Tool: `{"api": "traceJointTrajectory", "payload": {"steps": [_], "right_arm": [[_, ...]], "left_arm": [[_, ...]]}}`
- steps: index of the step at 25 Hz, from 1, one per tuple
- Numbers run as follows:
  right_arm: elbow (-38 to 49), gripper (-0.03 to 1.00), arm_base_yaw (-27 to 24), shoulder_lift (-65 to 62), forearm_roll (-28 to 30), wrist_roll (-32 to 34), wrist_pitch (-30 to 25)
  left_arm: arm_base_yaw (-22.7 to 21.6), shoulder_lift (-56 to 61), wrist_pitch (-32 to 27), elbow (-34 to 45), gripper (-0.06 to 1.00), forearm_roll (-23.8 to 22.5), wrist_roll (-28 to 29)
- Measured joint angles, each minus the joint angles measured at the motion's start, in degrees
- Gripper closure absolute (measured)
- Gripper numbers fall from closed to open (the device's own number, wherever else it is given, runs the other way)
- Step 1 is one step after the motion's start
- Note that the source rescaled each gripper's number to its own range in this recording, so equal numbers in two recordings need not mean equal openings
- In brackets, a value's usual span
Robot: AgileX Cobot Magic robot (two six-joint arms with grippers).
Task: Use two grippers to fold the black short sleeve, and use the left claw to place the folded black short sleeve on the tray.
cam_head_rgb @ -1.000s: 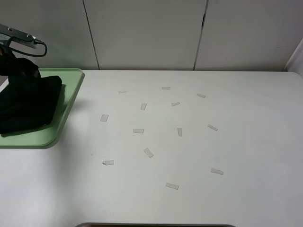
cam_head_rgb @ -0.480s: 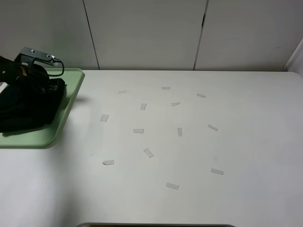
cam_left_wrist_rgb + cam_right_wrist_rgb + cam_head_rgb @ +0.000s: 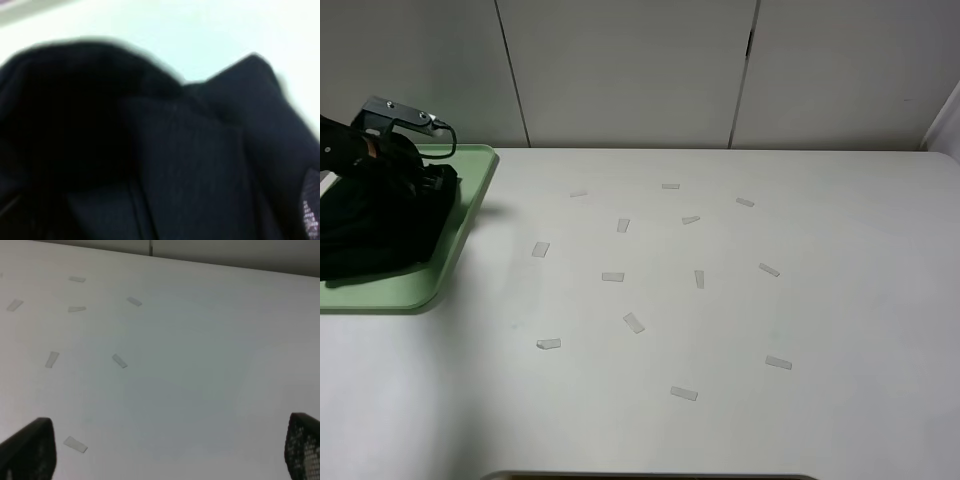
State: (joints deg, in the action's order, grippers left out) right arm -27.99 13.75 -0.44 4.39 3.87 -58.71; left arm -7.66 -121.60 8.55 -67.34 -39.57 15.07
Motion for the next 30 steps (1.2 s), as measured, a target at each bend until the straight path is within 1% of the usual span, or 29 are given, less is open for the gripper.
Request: {"api": "traceJointTrajectory", "payload": {"steps": [4,8,9,11,13,15,16,17,18,19,20,21,22,24,25,27,30], "right_arm": [[0.00,-0.03,0.00,0.00,0.00,0.00,0.00],[0.00,-0.03,0.00,0.00,0.00,0.00,0.00],[0.00,-0.03,0.00,0.00,0.00,0.00,0.00],[0.00,-0.03,0.00,0.00,0.00,0.00,0.00],[0.00,-0.03,0.00,0.00,0.00,0.00,0.00],[0.00,-0.03,0.00,0.00,0.00,0.00,0.00],[0.00,-0.03,0.00,0.00,0.00,0.00,0.00],[0.00,-0.03,0.00,0.00,0.00,0.00,0.00],[0.00,-0.03,0.00,0.00,0.00,0.00,0.00],[0.00,-0.03,0.00,0.00,0.00,0.00,0.00],[0.00,-0.03,0.00,0.00,0.00,0.00,0.00],[0.00,-0.03,0.00,0.00,0.00,0.00,0.00],[0.00,-0.03,0.00,0.00,0.00,0.00,0.00],[0.00,-0.03,0.00,0.00,0.00,0.00,0.00],[0.00,-0.03,0.00,0.00,0.00,0.00,0.00],[0.00,-0.03,0.00,0.00,0.00,0.00,0.00],[0.00,-0.03,0.00,0.00,0.00,0.00,0.00]], "left_arm": [[0.20,4.61,-0.48,0.00,-0.05,0.12,0.00],[1.28,12.54,-1.11,0.00,-0.05,0.66,0.00],[1.77,14.78,-1.35,0.00,-0.05,1.86,-0.08],[2.87,18.79,-2.96,0.00,-0.05,6.23,-2.08],[4.27,22.73,-5.73,0.00,-0.05,13.00,-7.74],[5.88,25.72,-9.28,0.00,-0.05,20.00,-15.90],[5.88,25.72,-9.28,0.00,-0.05,20.00,-15.90],[7.80,28.28,-12.01,0.00,-0.05,26.90,-25.43],[7.80,28.28,-12.01,0.00,-0.05,26.90,-25.43],[8.82,29.63,-13.73,0.00,-0.05,30.37,-31.05],[9.91,31.28,-15.25,0.00,-0.05,33.94,-35.05],[10.65,32.84,-16.70,0.00,-0.05,36.49,-37.96],[11.34,34.22,-18.23,0.00,-0.05,38.14,-39.43],[11.93,37.64,-20.78,0.00,-0.05,40.40,-40.21],[12.14,41.54,-24.15,0.13,-0.05,40.40,-37.81],[12.18,46.54,-26.25,1.59,-0.05,37.32,-33.30],[12.18,55.48,-28.26,6.44,-0.05,29.93,-24.83]]}}
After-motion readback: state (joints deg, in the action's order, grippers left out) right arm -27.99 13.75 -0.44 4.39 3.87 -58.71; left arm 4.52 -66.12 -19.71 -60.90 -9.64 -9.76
